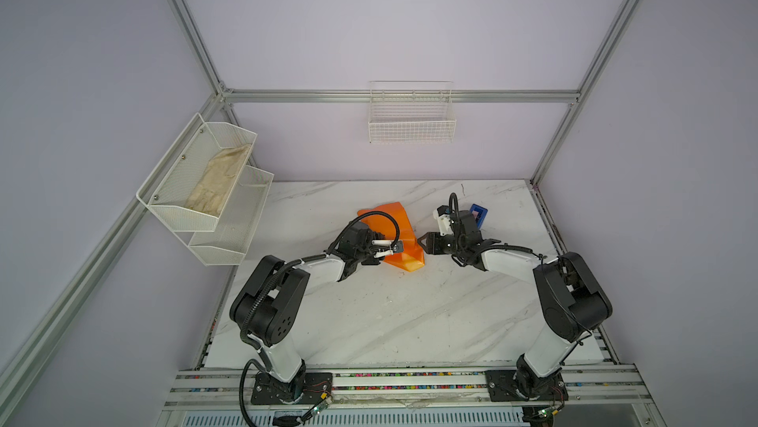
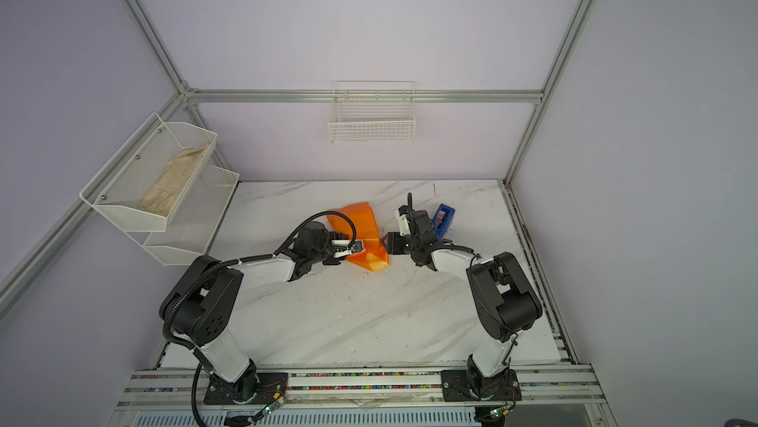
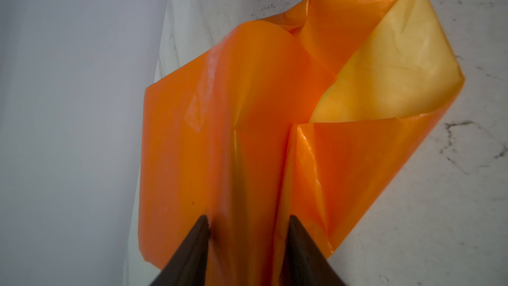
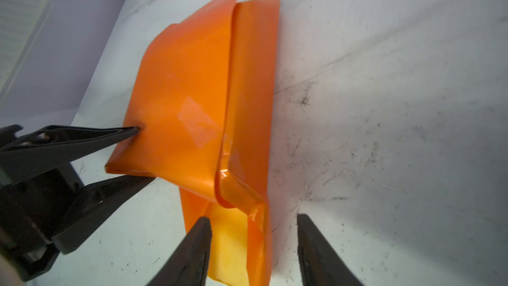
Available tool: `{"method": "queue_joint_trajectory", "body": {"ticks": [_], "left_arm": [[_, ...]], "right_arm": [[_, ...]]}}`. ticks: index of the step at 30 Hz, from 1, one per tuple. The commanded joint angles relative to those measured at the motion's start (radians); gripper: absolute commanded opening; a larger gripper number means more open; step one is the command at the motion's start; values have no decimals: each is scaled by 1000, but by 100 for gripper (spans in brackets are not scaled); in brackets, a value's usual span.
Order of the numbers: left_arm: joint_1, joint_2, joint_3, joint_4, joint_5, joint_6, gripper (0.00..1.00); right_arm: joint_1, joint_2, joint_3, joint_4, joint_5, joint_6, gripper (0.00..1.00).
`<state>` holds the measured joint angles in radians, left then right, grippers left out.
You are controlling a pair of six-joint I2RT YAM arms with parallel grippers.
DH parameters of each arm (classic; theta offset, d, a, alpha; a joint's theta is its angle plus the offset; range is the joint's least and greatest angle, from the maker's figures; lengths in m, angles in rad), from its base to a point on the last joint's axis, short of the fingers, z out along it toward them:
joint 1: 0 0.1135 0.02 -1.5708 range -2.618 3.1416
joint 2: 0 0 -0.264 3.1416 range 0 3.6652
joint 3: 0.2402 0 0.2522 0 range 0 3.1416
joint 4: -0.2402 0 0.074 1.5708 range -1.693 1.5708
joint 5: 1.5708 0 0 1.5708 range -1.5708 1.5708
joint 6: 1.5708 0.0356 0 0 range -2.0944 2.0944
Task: Wrap a gift box in wrapping paper
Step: Fold the wrapping paper for the gift box.
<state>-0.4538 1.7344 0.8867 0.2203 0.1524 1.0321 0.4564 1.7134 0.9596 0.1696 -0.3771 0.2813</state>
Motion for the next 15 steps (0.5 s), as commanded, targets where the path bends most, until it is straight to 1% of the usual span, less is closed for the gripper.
{"method": "queue_joint_trajectory", "body": {"ticks": [1,3,6,8,10,15], "left_arm": [[9,41,31,-153,-16,-12,45],[9,41,32,-157,-16,-12,45],[9,40,31,-155,-15,-11,45],[10,40,31,-156,-14,-10,45],[9,40,33,-158,-13,-10,45],[8,41,30,-161,-15,-9,45]], "right_arm": [[35,27,20,-44,-28,-40,59],[37,62,43,-49,20,-30,61],[37,106,82,-53,92,-16,61],[37,136,106,-41,111,-11,61],[37,164,129,-29,119,-1,59],[36,205,175,-21,141,20,52]]}}
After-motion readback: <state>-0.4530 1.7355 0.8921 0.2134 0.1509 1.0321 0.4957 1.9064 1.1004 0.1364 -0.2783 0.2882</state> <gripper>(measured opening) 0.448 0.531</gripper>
